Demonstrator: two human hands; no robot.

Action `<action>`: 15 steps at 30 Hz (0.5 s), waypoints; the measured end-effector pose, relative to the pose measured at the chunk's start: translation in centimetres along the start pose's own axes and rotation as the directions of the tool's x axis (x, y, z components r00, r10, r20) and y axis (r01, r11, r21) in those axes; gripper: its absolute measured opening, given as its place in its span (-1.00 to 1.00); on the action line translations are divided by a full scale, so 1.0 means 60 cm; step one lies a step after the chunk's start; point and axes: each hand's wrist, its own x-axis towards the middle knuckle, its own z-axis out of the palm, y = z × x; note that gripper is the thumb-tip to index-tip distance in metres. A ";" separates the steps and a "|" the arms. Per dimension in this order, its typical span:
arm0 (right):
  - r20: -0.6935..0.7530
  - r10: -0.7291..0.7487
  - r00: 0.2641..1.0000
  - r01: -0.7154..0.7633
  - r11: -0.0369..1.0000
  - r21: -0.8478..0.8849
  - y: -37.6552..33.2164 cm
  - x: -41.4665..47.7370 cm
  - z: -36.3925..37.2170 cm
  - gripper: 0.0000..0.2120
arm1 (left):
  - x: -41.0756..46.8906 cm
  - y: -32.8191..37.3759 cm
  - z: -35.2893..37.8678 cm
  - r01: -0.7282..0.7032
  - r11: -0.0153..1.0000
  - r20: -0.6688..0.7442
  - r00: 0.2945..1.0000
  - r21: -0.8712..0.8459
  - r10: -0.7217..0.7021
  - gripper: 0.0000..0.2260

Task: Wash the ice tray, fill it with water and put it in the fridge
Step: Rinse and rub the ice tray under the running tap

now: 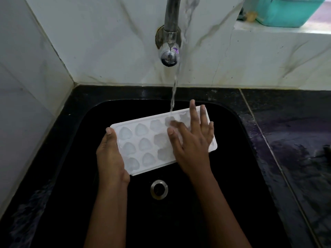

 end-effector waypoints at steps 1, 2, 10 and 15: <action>0.030 -0.001 1.000 0.002 1.000 -0.025 -0.004 -0.002 0.005 -0.57 | 0.000 -0.001 0.000 0.005 1.000 0.012 1.000 0.013 -0.006 -0.77; 0.048 -0.012 0.999 0.014 0.999 -0.049 -0.005 -0.004 0.009 -0.57 | 0.000 -0.002 -0.002 0.009 1.000 0.017 1.000 0.022 -0.010 -0.77; 0.065 0.004 0.998 0.007 0.984 -0.176 -0.006 -0.009 0.005 -0.50 | -0.004 -0.011 0.003 0.031 0.999 0.023 0.999 0.017 -0.031 -0.76; 0.061 0.000 0.998 0.013 0.977 -0.212 0.002 -0.007 0.000 -0.48 | -0.004 -0.008 0.000 0.028 1.000 0.019 0.999 0.011 -0.028 -0.76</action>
